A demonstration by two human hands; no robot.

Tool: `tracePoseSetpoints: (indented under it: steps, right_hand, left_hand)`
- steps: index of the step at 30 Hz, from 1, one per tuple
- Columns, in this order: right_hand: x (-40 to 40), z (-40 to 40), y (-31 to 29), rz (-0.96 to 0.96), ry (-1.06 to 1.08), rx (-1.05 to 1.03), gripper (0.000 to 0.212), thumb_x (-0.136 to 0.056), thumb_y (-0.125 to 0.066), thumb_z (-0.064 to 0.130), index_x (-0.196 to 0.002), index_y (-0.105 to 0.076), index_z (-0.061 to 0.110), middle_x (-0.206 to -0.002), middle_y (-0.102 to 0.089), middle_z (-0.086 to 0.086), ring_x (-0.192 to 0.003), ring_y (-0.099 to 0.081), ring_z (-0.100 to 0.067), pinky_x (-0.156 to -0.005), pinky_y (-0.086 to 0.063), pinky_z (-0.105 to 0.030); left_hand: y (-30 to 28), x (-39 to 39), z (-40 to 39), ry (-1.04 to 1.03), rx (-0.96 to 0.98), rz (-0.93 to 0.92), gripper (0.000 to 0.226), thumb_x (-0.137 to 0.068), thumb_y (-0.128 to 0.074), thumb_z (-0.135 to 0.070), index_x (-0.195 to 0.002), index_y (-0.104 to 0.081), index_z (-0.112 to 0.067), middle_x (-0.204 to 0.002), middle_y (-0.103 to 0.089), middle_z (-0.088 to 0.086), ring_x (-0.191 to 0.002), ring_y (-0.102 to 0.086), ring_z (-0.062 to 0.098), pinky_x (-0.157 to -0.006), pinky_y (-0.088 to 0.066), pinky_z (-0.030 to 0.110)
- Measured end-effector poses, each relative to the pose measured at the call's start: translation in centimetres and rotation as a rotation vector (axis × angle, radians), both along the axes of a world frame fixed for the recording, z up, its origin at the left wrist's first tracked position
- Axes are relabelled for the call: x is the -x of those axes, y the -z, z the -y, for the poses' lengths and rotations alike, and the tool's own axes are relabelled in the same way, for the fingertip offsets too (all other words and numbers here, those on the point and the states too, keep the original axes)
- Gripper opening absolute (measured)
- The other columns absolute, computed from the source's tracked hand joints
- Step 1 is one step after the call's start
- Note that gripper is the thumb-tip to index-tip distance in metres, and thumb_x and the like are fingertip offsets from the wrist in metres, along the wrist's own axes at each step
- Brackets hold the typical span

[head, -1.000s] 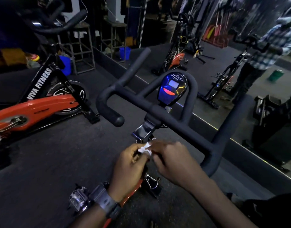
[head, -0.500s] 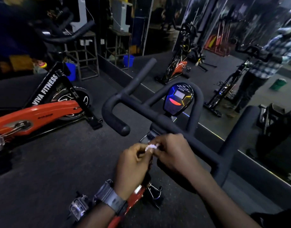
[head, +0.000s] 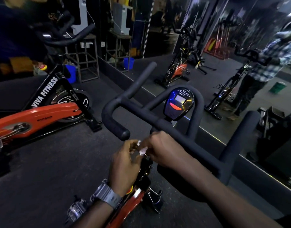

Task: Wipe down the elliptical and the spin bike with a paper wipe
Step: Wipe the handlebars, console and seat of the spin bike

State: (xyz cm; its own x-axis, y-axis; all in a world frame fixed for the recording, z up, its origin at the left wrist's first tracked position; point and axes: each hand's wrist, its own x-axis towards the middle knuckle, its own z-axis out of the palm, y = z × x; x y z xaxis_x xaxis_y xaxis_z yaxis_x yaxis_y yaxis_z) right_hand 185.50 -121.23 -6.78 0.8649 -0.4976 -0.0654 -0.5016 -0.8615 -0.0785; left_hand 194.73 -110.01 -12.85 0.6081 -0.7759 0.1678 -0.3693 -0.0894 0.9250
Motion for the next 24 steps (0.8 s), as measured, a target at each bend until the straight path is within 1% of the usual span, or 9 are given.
tracePoseSetpoints:
  steps: [2,4,6,8,11,14,20,22,24]
  right_hand:
    - [1.7,0.0,-1.3,0.022,0.036,-0.009,0.024,-0.079,-0.055,0.026,-0.099,-0.068,0.026,-0.091,-0.067,0.003,-0.085,-0.065,-0.021,-0.064,-0.052,-0.034]
    - [2.9,1.3,-2.6,0.150,0.151,0.076,0.017,-0.082,-0.059,0.028,-0.097,-0.067,0.029,-0.085,-0.058,0.008,-0.080,-0.058,-0.013,-0.060,-0.042,-0.029]
    - [2.3,2.4,-3.0,0.297,0.177,0.230,0.017,-0.086,-0.054,0.037,-0.095,-0.066,0.028,-0.085,-0.058,0.006,-0.087,-0.055,-0.016,-0.061,-0.046,-0.031]
    - [1.8,2.5,-1.8,0.385,0.226,0.201,0.028,-0.091,-0.047,0.043,-0.098,-0.068,0.025,-0.089,-0.059,0.005,-0.089,-0.052,-0.015,-0.065,-0.048,-0.031]
    - [6.0,2.7,-0.7,0.382,0.337,0.202,0.018,-0.091,-0.056,0.029,-0.101,-0.069,0.021,-0.089,-0.054,0.005,-0.086,-0.049,-0.012,-0.069,-0.040,-0.027]
    - [9.5,2.6,-1.8,0.343,0.326,0.250,0.024,-0.080,-0.065,0.013,-0.102,-0.071,0.022,-0.087,-0.056,-0.004,-0.083,-0.060,-0.030,-0.066,-0.052,-0.038]
    - [2.4,2.0,-0.8,0.355,0.239,0.121,0.029,-0.084,-0.051,0.031,-0.103,-0.067,0.017,-0.092,-0.056,-0.001,-0.094,-0.055,-0.024,-0.073,-0.045,-0.027]
    - [6.4,2.3,-0.6,0.370,0.173,0.203,0.038,-0.085,-0.039,0.037,-0.103,-0.068,0.020,-0.093,-0.051,0.010,-0.092,-0.050,-0.013,-0.069,-0.034,-0.007]
    - [9.7,1.4,-1.2,0.395,0.235,0.214,0.020,-0.084,-0.053,0.023,-0.095,-0.070,0.026,-0.086,-0.052,0.010,-0.083,-0.052,-0.012,-0.063,-0.036,-0.011]
  left_hand:
    - [0.0,0.0,-0.2,0.025,-0.002,0.021,0.040,-0.080,-0.079,-0.021,-0.114,-0.058,-0.028,-0.107,-0.068,-0.013,-0.100,-0.065,0.004,-0.087,-0.053,0.025]
    - [-0.1,-0.1,0.0,0.033,-0.015,0.060,0.043,-0.080,-0.078,-0.011,-0.116,-0.059,-0.026,-0.111,-0.068,-0.012,-0.105,-0.064,0.007,-0.094,-0.053,0.031]
    - [-0.3,0.2,0.4,0.051,0.001,0.097,0.042,-0.081,-0.074,-0.006,-0.116,-0.061,-0.025,-0.108,-0.069,-0.013,-0.104,-0.064,0.007,-0.094,-0.053,0.036]
    - [-0.8,0.7,0.9,0.085,0.055,0.138,0.041,-0.082,-0.071,-0.005,-0.116,-0.062,-0.025,-0.103,-0.069,-0.014,-0.101,-0.064,0.007,-0.091,-0.052,0.034]
    - [-1.6,1.2,1.6,0.135,0.108,0.193,0.041,-0.083,-0.070,-0.009,-0.122,-0.062,-0.020,-0.111,-0.067,-0.008,-0.105,-0.063,0.010,-0.093,-0.051,0.033]
    - [-2.1,1.1,3.0,0.167,0.110,0.243,0.047,-0.083,-0.068,-0.017,-0.129,-0.057,-0.018,-0.118,-0.063,-0.005,-0.110,-0.061,0.013,-0.095,-0.050,0.035]
    - [-2.7,1.0,5.6,0.176,0.066,0.291,0.057,-0.081,-0.068,-0.009,-0.135,-0.050,-0.018,-0.132,-0.056,-0.001,-0.121,-0.056,0.020,-0.101,-0.045,0.033]
    - [-2.7,0.8,6.2,0.200,0.043,0.293,0.060,-0.083,-0.068,-0.011,-0.139,-0.048,-0.017,-0.135,-0.054,-0.003,-0.123,-0.053,0.015,-0.102,-0.039,0.019]
    - [-2.6,0.5,6.1,0.215,0.056,0.271,0.059,-0.084,-0.071,-0.014,-0.139,-0.049,-0.017,-0.132,-0.054,-0.008,-0.120,-0.052,0.007,-0.096,-0.031,0.002]
